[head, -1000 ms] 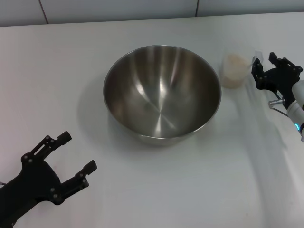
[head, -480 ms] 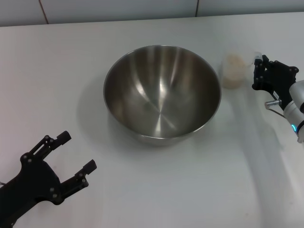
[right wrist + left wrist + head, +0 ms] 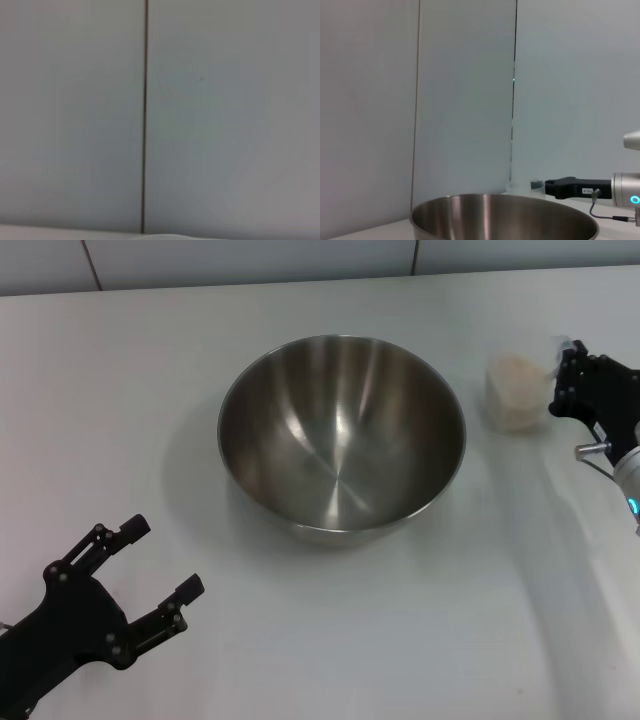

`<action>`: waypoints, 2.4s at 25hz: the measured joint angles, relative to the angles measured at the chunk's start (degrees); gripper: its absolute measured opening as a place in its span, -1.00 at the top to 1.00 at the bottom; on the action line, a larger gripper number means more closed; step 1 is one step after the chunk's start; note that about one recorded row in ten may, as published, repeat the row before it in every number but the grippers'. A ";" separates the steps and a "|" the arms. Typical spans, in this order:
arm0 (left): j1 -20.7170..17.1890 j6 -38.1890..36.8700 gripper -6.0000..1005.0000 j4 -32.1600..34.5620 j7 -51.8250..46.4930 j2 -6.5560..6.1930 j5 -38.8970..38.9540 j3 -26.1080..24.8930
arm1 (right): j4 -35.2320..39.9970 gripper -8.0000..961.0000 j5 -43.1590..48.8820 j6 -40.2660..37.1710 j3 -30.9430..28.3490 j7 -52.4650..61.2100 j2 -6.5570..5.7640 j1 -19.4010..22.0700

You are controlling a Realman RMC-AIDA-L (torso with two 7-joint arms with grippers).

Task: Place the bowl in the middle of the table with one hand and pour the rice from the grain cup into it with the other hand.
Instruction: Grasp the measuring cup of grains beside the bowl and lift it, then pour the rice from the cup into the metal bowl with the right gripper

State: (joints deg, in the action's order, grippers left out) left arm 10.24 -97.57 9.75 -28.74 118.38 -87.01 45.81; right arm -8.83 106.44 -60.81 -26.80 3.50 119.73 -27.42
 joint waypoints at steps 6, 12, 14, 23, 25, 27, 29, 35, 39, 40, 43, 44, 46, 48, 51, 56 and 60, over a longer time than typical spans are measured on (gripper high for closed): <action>-0.05 0.02 -0.73 0.00 0.00 -0.06 0.00 -0.18 | -0.04 0.92 -0.04 -1.59 -1.53 0.01 0.04 0.61; -0.04 0.22 -0.73 0.01 0.00 -0.08 -0.04 -0.20 | -0.05 0.92 -0.09 -2.04 -1.64 0.02 0.07 0.73; -0.04 0.36 -0.73 0.01 0.00 -0.08 -0.13 -0.19 | -0.12 0.92 -0.10 -2.69 -1.66 0.02 0.07 0.68; -0.13 0.52 -0.73 0.01 0.00 -0.08 -0.34 0.14 | -1.61 0.92 -0.07 -14.87 -1.68 0.02 -0.42 -0.51; -0.13 0.53 -0.73 0.01 0.00 -0.08 -0.35 0.18 | -1.61 0.92 -0.07 -15.97 -1.68 0.02 -0.42 -0.60; -0.13 0.54 -0.73 0.01 0.00 -0.08 -0.36 0.24 | -1.61 0.92 -0.09 -16.95 -1.67 0.02 -0.43 -0.66; -0.14 0.54 -0.73 0.01 0.00 -0.08 -0.36 0.25 | -1.55 0.92 -0.13 -17.17 -1.68 0.02 -0.48 -0.68; -0.14 0.55 -0.73 0.01 0.00 -0.08 -0.36 0.25 | -1.31 0.92 2.11 -17.52 -1.16 1.36 -0.68 -1.10; -0.21 0.55 -0.73 0.01 0.00 -0.08 -0.36 0.25 | 1.96 0.92 12.09 -19.81 -1.14 8.96 -1.08 -2.88; -0.21 0.55 -0.73 0.01 0.00 -0.07 -0.36 0.25 | 3.45 0.92 15.29 -20.33 -1.13 11.43 -1.17 -3.78; -0.22 0.55 -0.73 0.00 0.00 -0.08 -0.36 0.25 | 7.88 0.93 24.48 -21.09 -1.06 18.64 -1.26 -6.88; -0.25 0.55 -0.73 -0.02 0.00 -0.08 -0.36 0.25 | 7.88 0.93 24.48 -21.09 -1.06 18.64 -1.26 -6.88; -0.29 0.54 -0.73 -0.05 0.00 -0.07 -0.36 0.25 | 9.59 0.93 28.70 -21.28 -1.06 21.26 -1.27 -8.40; -0.32 0.54 -0.73 -0.07 0.00 -0.01 -0.37 0.25 | 10.58 0.93 34.22 -21.91 -1.06 22.31 -1.43 -9.68; -0.32 0.51 -0.73 -0.08 0.00 0.00 -0.40 0.25 | 10.72 0.93 36.69 -22.23 -1.05 22.43 -1.64 -10.12; -0.38 0.45 -0.73 -0.08 0.00 0.01 -0.44 0.25 | 10.78 0.93 37.86 -22.52 -1.04 22.68 -1.92 -10.32; -0.40 0.45 -0.73 -0.11 0.00 0.01 -0.45 0.27 | 11.75 0.93 37.92 -23.13 -0.46 22.50 -2.02 -10.40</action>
State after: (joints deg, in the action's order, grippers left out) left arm 9.84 -97.12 9.64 -28.74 118.39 -87.45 46.08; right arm 2.92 144.36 -83.95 -27.26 26.00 117.70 -37.82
